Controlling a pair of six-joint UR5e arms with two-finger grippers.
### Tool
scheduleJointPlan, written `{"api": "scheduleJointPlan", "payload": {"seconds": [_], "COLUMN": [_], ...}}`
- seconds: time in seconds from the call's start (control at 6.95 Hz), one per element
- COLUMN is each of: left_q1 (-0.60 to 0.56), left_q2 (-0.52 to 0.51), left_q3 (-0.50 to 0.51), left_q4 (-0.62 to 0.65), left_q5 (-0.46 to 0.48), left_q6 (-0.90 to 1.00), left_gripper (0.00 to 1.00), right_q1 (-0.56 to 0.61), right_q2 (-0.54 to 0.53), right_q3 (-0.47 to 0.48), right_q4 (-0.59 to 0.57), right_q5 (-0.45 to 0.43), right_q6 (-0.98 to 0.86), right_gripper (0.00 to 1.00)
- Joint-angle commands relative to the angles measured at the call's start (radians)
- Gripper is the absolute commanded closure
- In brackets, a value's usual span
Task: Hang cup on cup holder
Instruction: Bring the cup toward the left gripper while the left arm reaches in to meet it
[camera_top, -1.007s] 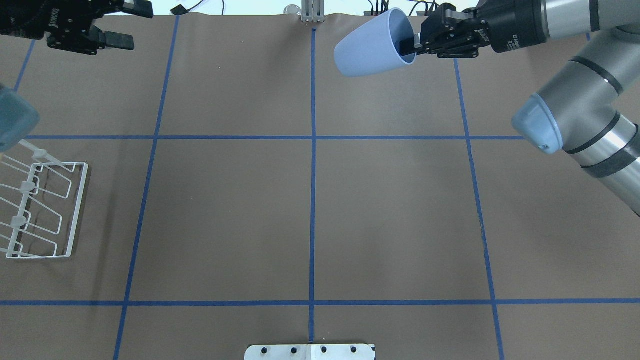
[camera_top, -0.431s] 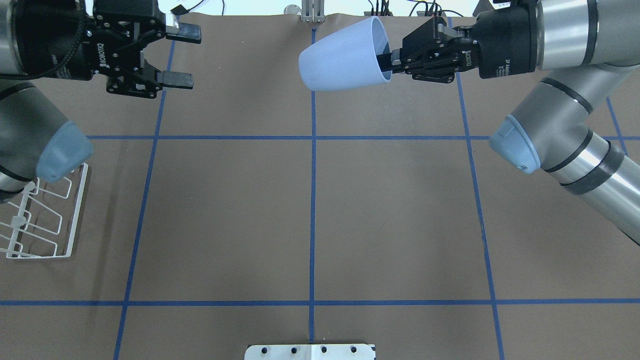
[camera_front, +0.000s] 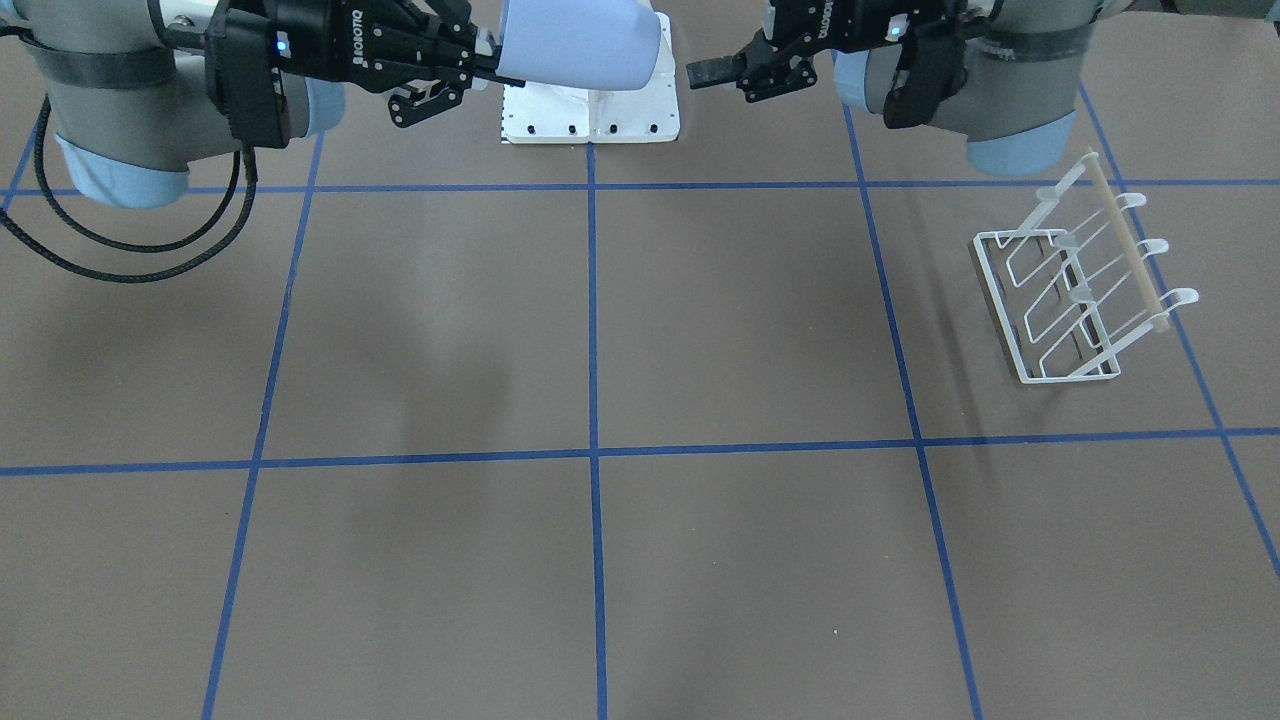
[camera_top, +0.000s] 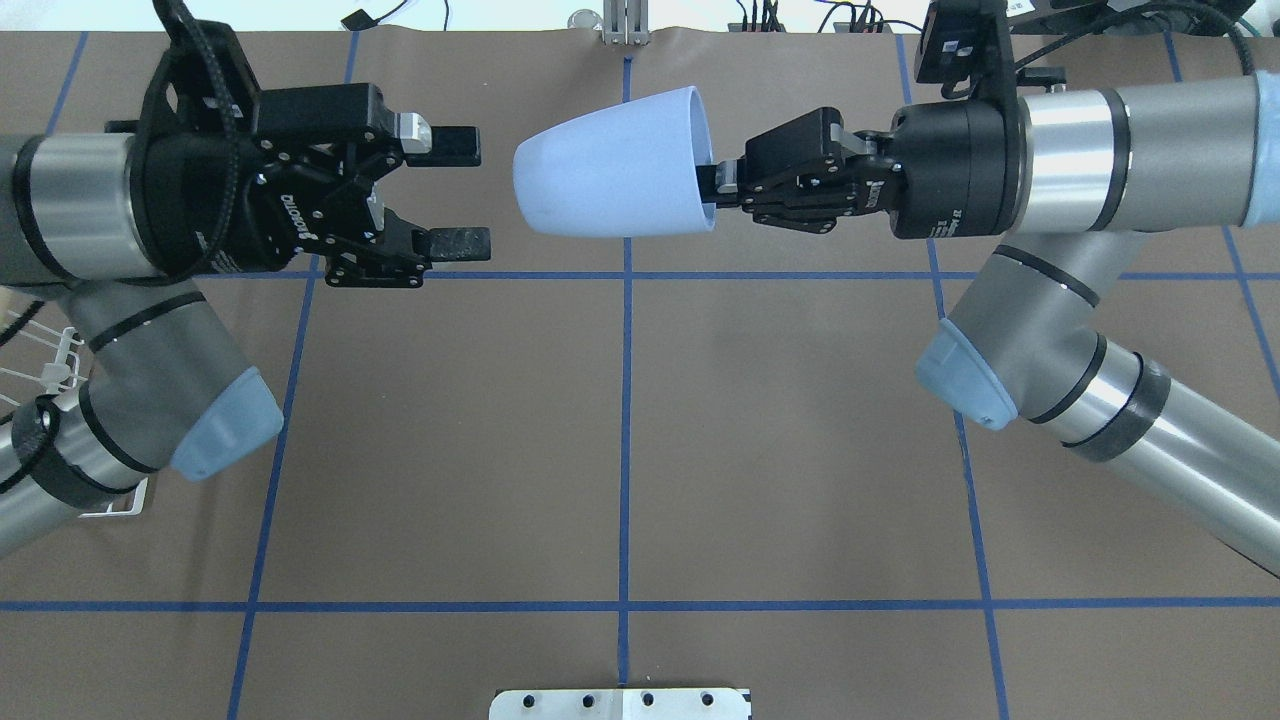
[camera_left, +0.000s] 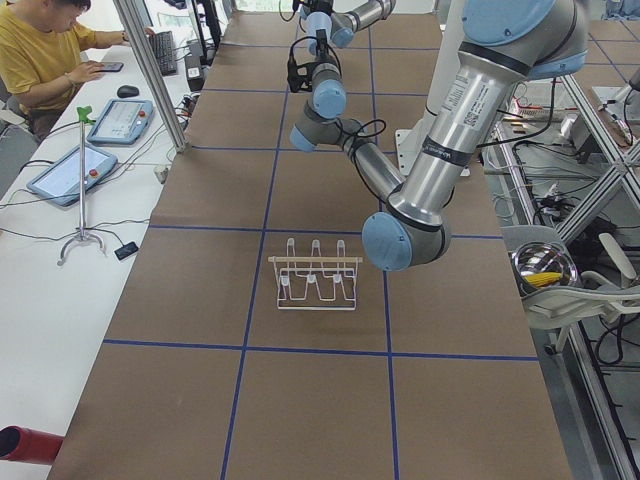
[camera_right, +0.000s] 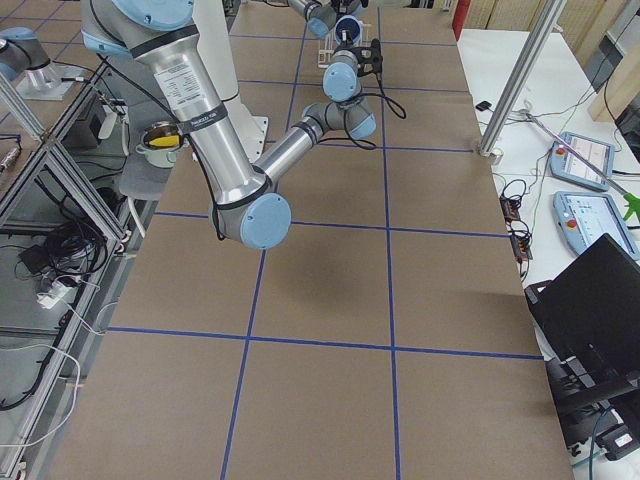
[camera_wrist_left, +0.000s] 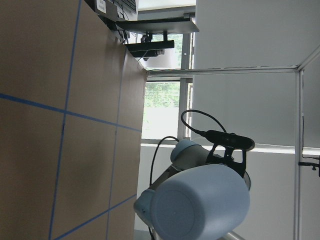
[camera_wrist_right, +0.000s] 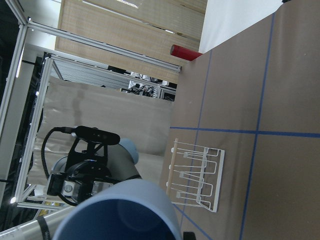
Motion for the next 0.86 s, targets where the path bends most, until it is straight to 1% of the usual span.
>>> {"api": "scheduleJointPlan", "payload": {"seconds": [0.0, 0.29, 0.43, 0.58, 0.72], "left_q1": [0.054, 0.054, 0.054, 0.058, 0.067], "left_q2": [-0.006, -0.008, -0.008, -0.014, -0.014], "left_q3": [0.0, 0.0, 0.0, -0.001, -0.007], "left_q4": [-0.05, -0.05, -0.052, -0.052, -0.053], "left_q5": [0.077, 0.077, 0.077, 0.1, 0.107], "left_q6": [-0.019, -0.025, -0.027, -0.028, -0.028], "left_gripper": [0.01, 0.01, 0.04, 0.07, 0.07], "right_q1": [-0.045, -0.05, -0.051, -0.054, -0.056], "right_q2": [-0.001, -0.005, -0.005, -0.005, -0.005], "right_q3": [0.012, 0.012, 0.012, 0.011, 0.011], "right_q4": [0.047, 0.074, 0.074, 0.074, 0.074], "right_q5": [-0.031, -0.031, -0.031, -0.034, -0.039], "right_q6": [0.005, 0.027, 0.027, 0.025, 0.025], "right_gripper": [1.0, 1.0, 1.0, 1.0, 1.0]}}
